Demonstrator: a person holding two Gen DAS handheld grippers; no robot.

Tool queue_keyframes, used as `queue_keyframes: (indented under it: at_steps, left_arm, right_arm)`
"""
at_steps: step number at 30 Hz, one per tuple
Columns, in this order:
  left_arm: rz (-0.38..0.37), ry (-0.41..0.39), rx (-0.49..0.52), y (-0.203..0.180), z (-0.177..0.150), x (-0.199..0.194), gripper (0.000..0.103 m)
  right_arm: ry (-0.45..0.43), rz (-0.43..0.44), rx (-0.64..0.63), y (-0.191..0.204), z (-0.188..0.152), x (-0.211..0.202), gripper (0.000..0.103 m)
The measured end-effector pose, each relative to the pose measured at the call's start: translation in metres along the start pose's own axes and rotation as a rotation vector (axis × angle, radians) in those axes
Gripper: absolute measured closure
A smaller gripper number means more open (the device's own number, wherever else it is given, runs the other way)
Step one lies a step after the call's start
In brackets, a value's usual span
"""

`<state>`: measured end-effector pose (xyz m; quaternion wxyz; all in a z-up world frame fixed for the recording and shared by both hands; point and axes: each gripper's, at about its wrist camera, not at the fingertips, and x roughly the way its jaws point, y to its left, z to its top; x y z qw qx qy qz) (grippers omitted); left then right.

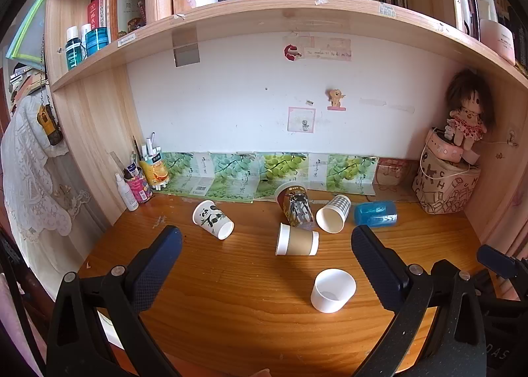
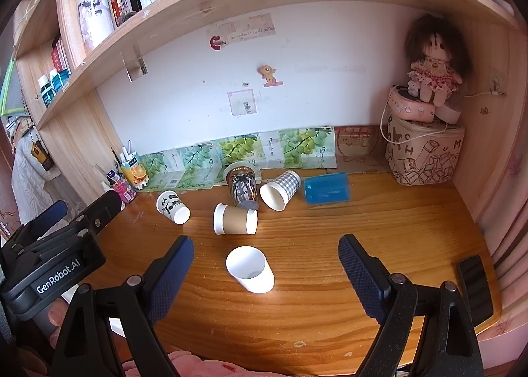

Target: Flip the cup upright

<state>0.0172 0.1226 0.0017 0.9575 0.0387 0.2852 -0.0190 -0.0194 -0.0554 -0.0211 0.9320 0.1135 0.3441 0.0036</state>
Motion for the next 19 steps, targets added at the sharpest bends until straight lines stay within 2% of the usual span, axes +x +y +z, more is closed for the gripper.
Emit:
queue_keyframes:
  at_steps: [19]
  left_arm:
    - [0.006, 0.015, 0.016, -0.006, 0.002, 0.007, 0.001]
  right_arm:
    - [0.025, 0.012, 0.009, -0.004, 0.0, 0.012, 0.013]
